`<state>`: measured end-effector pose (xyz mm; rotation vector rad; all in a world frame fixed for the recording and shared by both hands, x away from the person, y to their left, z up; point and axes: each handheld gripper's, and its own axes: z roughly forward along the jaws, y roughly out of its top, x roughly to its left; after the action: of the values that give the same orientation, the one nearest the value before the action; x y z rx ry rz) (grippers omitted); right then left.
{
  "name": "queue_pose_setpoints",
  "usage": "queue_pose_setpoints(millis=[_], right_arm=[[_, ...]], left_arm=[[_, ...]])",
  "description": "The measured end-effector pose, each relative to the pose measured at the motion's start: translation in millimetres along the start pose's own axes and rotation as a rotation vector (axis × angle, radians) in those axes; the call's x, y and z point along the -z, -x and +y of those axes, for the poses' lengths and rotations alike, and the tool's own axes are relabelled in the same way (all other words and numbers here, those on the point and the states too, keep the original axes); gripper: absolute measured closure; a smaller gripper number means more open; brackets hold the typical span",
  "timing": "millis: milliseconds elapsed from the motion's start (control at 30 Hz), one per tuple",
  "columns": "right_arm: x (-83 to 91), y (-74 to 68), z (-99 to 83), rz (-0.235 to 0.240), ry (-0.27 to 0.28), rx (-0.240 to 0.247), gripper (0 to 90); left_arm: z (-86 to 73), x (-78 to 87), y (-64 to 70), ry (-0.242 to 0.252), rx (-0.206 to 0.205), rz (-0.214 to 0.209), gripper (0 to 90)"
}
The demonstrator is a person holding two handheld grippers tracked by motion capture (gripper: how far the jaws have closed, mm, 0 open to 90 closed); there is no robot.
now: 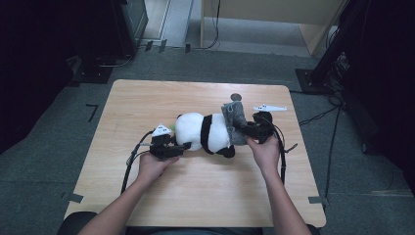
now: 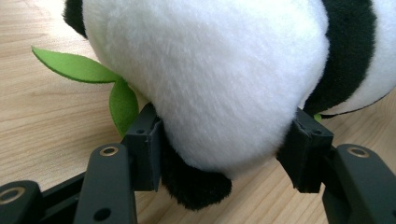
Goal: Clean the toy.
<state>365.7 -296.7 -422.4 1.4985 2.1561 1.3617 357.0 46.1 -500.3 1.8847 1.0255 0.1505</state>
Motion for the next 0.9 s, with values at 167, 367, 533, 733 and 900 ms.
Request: queue_pose_setpoints(millis=[167,367,533,733,900], right_arm=[[-1.3,3.7,-2.8,0.001,-0.002,-0.001,73.3],[-2.5,6.8,-5.5,-0.019,-0.016,0.008,73.4],[-3.8,13.1,-8.9,-0.024,-0.034,-0.009,73.5],[-6.0,20.4,-13.4,-0.024,-0.055,-0.032,73.8],[-9.3,25.9,-18.4,-0.024,-0.067,-0.056,73.9]], left_arm=[[0.0,0.0,0.4,0.0,-0.002,-0.002,40.1],[0.1,-0.1,0.5,0.001,0.0,-0.003,39.8],[0.2,-0.2,0.4,0.0,0.003,-0.004,39.6],[0.2,-0.1,0.4,0.0,0.004,-0.004,39.6],[0.2,-0.1,0.2,-0.001,0.007,-0.004,39.6]])
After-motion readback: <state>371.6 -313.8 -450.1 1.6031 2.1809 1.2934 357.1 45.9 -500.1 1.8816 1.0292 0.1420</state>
